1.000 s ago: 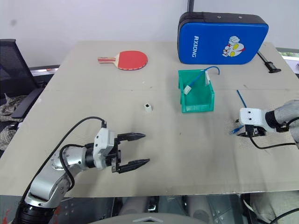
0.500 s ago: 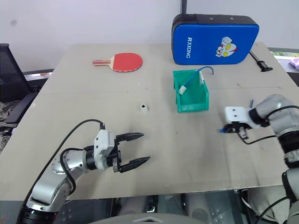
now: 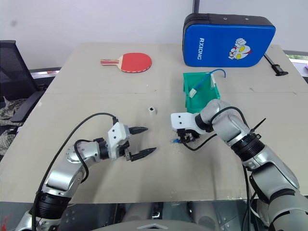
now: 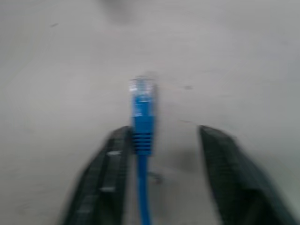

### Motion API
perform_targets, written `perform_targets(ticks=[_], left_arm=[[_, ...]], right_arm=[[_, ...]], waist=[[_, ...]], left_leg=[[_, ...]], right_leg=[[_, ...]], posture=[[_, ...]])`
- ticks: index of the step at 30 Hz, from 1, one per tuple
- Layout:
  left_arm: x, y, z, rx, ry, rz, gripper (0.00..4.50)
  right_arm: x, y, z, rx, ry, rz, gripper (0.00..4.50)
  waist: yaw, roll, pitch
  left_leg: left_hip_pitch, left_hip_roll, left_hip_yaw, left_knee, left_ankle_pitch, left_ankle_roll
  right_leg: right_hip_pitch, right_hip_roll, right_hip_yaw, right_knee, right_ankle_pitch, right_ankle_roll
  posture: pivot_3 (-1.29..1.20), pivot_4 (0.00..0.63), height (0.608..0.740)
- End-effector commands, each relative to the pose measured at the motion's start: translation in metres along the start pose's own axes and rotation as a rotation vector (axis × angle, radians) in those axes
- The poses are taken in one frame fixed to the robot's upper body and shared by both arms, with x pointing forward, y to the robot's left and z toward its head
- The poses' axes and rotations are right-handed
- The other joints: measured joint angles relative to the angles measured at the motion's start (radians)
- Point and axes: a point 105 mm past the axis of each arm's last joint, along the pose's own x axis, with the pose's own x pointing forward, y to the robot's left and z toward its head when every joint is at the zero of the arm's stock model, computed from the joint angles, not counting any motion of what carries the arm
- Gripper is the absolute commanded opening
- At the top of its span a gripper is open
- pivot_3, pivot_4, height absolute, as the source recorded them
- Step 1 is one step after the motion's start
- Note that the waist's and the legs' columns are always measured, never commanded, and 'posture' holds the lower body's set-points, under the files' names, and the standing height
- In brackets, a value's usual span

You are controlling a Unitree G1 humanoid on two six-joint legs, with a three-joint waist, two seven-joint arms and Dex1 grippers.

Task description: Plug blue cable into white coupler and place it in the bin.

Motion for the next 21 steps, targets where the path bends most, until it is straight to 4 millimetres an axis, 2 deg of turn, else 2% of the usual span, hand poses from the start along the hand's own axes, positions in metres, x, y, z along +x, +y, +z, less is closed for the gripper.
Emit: perform_targets(ticks=[1,2,5,9,11,16,21], left_arm=[[0.003,-0.001,0.006,0.034,-0.005,-0.034,4.50],[0.004,-0.001,0.007,0.035,-0.008,-0.043,4.50],[0.011,-0.002,0.007,0.040,-0.003,-0.064,4.50],[0.030,0.001,0.008,0.064,0.009,-0.104,4.50],[0.037,0.002,0.010,0.066,0.011,-0.118,4.50],[0.054,0.005,0.010,0.082,0.028,-0.150,4.50],[0.066,0.004,0.007,0.108,0.049,-0.192,4.50]], right_arm=[[-0.025,0.004,0.009,0.076,-0.155,-0.084,4.02],[-0.033,0.011,0.013,0.110,-0.210,-0.071,4.46],[-0.057,0.039,0.019,0.183,-0.343,-0.026,4.46],[-0.083,0.067,0.000,0.211,-0.377,-0.222,4.46],[-0.092,0.076,-0.002,0.172,-0.388,-0.339,4.46],[-0.104,0.103,-0.013,0.263,-0.389,-0.475,4.46],[-0.106,0.118,-0.018,0.335,-0.365,-0.587,4.46]], waist=[[0.003,0.000,0.000],[0.003,0.000,0.000],[0.001,0.001,0.000],[0.009,0.000,0.000],[0.010,0.000,0.000],[0.001,0.001,0.000],[-0.001,0.001,0.000]], left_leg=[[-0.001,0.000,-0.001,0.000,0.000,0.000],[-0.003,0.000,-0.002,0.000,0.000,0.000],[-0.009,-0.001,-0.004,0.001,0.000,0.000],[-0.010,-0.001,-0.008,0.001,0.000,0.000],[-0.010,-0.001,-0.009,0.001,0.000,0.000],[-0.008,0.000,-0.006,0.003,0.000,0.000],[-0.006,0.000,-0.007,0.004,0.000,0.000]], right_leg=[[0.000,0.000,-0.001,0.000,0.000,0.000],[-0.001,-0.001,-0.002,0.000,0.000,0.000],[-0.006,-0.001,-0.003,0.000,0.003,0.004],[-0.005,0.000,-0.007,0.000,0.002,0.004],[-0.005,0.000,-0.007,0.000,0.001,0.005],[-0.004,0.002,-0.004,0.000,0.000,0.008],[-0.003,0.004,-0.003,0.001,-0.002,0.005]], posture=[[0.00,0.150,0.731],[0.00,0.150,0.731],[0.00,0.150,0.731],[0.00,0.150,0.731],[0.00,0.150,0.731],[0.00,0.150,0.731],[0.00,0.150,0.731]])
